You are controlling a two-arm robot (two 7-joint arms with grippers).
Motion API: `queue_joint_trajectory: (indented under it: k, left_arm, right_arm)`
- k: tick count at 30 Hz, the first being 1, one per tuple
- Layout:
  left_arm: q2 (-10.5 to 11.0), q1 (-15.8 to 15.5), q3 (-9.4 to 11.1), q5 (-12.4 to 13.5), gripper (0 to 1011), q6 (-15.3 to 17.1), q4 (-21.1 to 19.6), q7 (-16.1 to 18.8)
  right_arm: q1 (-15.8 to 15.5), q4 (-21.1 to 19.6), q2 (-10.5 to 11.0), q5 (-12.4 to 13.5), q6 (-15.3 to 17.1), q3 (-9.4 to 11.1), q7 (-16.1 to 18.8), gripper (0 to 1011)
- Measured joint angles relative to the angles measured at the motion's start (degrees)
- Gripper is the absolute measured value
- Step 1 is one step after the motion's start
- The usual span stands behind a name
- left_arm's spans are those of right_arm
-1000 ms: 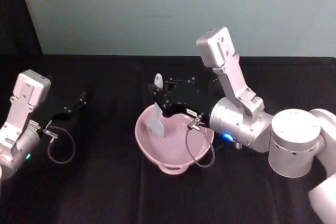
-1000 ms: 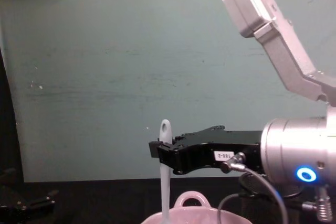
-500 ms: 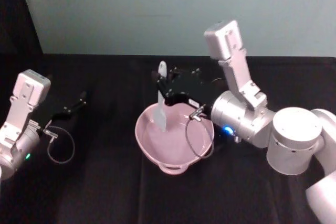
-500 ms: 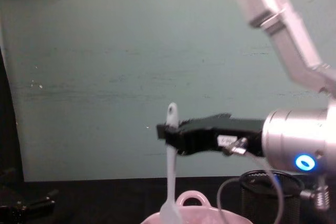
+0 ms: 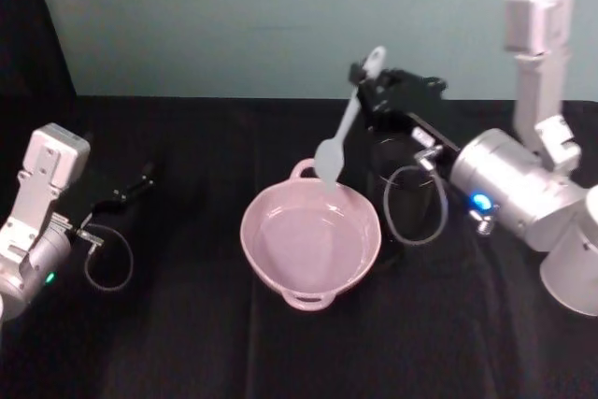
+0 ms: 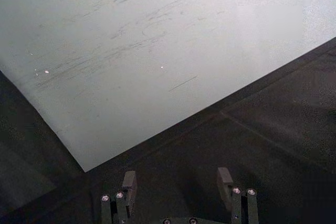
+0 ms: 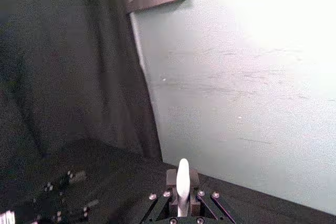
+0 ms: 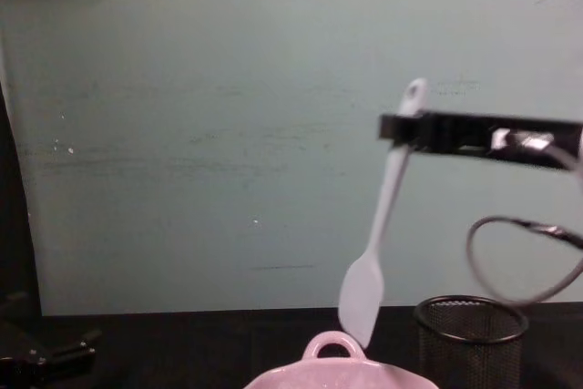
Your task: Use the one hand to pick up the spoon and stir the clear water in the bowl.
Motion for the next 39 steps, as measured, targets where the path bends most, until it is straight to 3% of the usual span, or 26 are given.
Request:
queue_joint_trajectory:
  k: [3, 10, 21, 28, 39]
  left_arm:
    - [0.0, 0.0, 0.0, 0.0, 1011, 0.0, 0.0, 0.0]
    - [0.0, 0.0, 0.0, 0.0, 1011, 0.0, 0.0, 0.0]
    - [0.0, 0.0, 0.0, 0.0, 1011, 0.0, 0.0, 0.0]
    - [0.0, 0.0, 0.0, 0.0, 1011, 0.0, 0.0, 0.0]
    - [0.0, 0.0, 0.0, 0.0, 1011, 0.0, 0.0, 0.0]
  right_arm:
    - [-1.8, -2.8, -0.4, 2.9, 1.7, 2.8, -2.3, 120]
    - [-3.6, -5.9, -1.3, 5.8, 3.7, 7.1, -7.5, 120]
    - [-3.8, -4.9, -3.8, 10.1, 6.6, 12.9, -14.6, 121]
    - [-1.9, -1.5, -4.5, 12.6, 7.6, 13.9, -16.2, 120]
    - [1.0, 3.6, -5.7, 15.1, 7.6, 12.8, -18.0, 120]
